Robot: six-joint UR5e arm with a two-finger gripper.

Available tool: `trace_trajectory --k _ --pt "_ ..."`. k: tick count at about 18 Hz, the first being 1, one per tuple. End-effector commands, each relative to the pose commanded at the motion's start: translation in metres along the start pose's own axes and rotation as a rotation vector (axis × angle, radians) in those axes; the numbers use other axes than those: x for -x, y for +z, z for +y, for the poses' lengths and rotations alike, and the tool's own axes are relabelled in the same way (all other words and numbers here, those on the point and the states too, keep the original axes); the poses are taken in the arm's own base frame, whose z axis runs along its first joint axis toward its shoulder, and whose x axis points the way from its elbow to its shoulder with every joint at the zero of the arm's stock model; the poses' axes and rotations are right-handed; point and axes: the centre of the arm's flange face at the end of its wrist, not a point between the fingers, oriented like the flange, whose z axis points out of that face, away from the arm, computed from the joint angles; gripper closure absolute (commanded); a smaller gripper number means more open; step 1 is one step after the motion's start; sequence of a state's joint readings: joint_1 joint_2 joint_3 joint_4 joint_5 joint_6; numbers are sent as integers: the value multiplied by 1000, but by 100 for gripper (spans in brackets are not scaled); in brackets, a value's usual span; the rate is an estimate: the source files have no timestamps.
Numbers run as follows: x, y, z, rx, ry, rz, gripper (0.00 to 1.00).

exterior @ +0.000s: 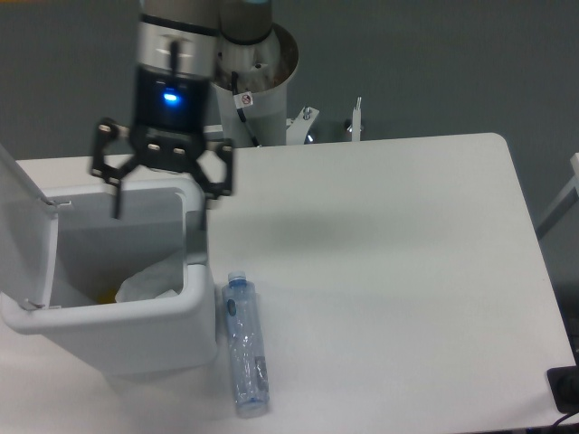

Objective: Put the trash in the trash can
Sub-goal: 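Move the open gripper down over the clear plastic bottle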

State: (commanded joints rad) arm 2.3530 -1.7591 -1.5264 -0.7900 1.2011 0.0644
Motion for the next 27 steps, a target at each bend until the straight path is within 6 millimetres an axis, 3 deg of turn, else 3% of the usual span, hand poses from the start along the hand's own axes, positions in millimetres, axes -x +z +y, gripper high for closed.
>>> trace_trajectory --k 2,4,11,17,21,27 --pt "32 59 3 74 -39 -7 0" --pt "51 105 9 129 -56 -3 0" --pt "75 202 49 269 -99 53 0" --pt "80 244 58 313 -84 44 0" --pt "77 271 74 358 -69 12 0" --pt "75 300 93 408 -54 -29 0"
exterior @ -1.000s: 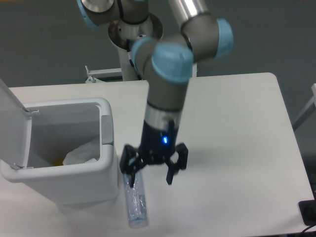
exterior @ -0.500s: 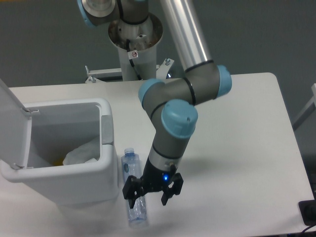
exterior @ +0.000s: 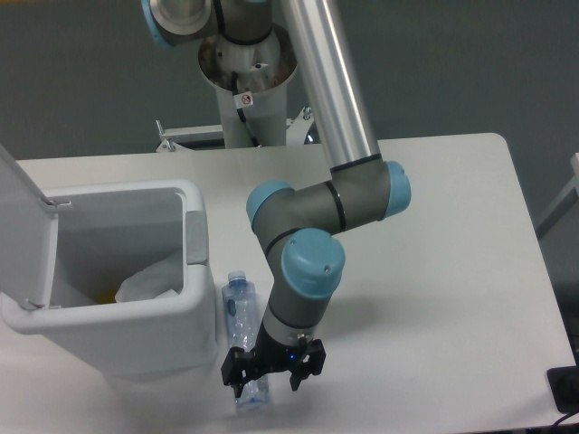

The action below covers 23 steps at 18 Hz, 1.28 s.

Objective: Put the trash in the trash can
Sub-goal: 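Move the open gripper down over the clear plastic bottle, then close the gripper around the bottle's middle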

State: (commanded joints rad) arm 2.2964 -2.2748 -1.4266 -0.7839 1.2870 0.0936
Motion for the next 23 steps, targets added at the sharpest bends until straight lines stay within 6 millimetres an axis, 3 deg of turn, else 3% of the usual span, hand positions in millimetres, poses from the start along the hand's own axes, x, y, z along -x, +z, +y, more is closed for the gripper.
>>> trace_trajectory --k 4,14,18,23 --pt "-12 5 3 7 18 -5 0" --pt "-16 27 12 46 31 -57 1" --pt "-16 27 13 49 29 -58 34" --pt "-17 26 14 49 31 -62 40"
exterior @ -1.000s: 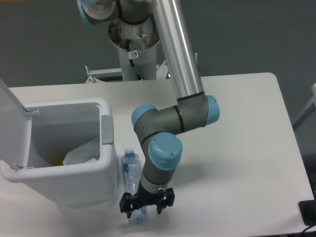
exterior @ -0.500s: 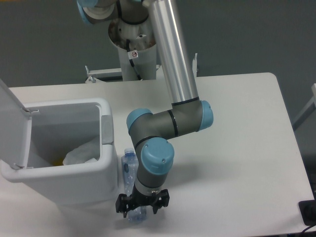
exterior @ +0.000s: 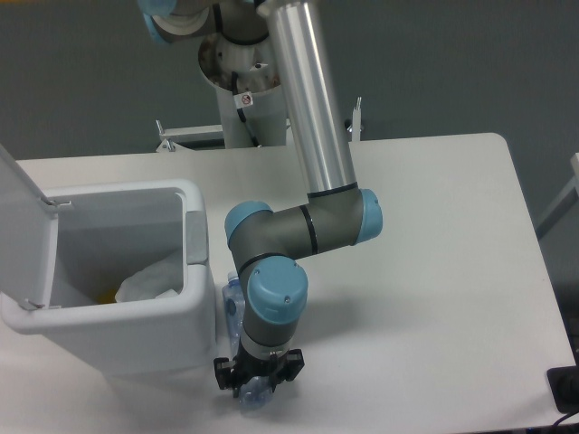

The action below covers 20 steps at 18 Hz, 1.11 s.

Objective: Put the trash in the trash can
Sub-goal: 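Close the gripper around the bottle's middle, then lift the bottle and carry it over the trash bin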

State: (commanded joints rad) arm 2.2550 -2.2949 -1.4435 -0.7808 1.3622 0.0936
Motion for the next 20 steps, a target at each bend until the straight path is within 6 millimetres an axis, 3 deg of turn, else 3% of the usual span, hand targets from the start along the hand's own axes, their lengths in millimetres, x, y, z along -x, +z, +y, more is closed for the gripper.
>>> trace_trajectory --k 5,7,8,10,11,14,17,19,20 --pt "-2 -15 -3 -21 4 -4 40" --pt "-1 -40 -11 -61 7 -9 40" --pt "5 -59 -14 -87 1 -13 40" --pt "18 -122 -33 -215 26 -36 39" --pt "35 -160 -46 -316 13 -55 39" --pt "61 -236 -59 -468 -14 -11 39" --pt "61 -301 -60 -587 -40 50 39" --pt "41 -362 -52 -674 -43 103 39" --pt "34 -375 -48 -689 -38 106 39"
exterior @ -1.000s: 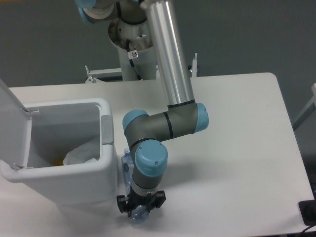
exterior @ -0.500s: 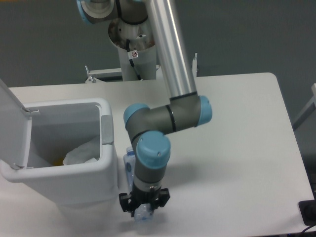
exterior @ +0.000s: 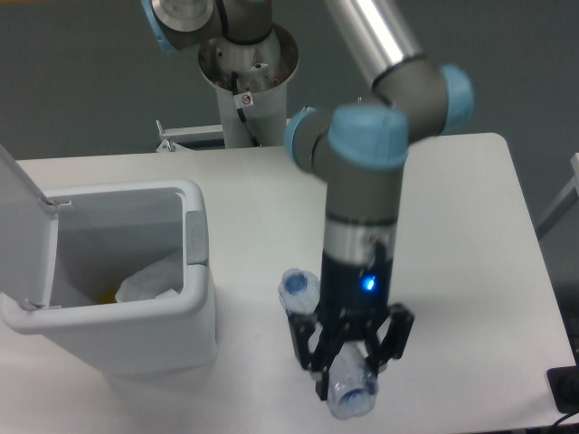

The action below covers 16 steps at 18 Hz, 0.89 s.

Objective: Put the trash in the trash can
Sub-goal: 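Lift the bottle and carry it over the trash bin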

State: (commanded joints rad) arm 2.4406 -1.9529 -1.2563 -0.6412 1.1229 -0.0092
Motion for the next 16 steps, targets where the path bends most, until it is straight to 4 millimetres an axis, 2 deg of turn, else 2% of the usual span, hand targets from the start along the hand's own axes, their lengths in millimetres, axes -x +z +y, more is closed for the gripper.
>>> trace_trajectory --k 4,6,9,11,13,16 --pt "-31 -44 -15 -59 2 14 39" --pt "-56 -58 -16 -72 16 56 39" --pt "-109 -45 7 -27 59 120 39" --pt "-121 -38 25 6 72 137 39" --pt "-147 -26 38 35 103 169 39" --pt "-169 -9 56 75 121 202 38"
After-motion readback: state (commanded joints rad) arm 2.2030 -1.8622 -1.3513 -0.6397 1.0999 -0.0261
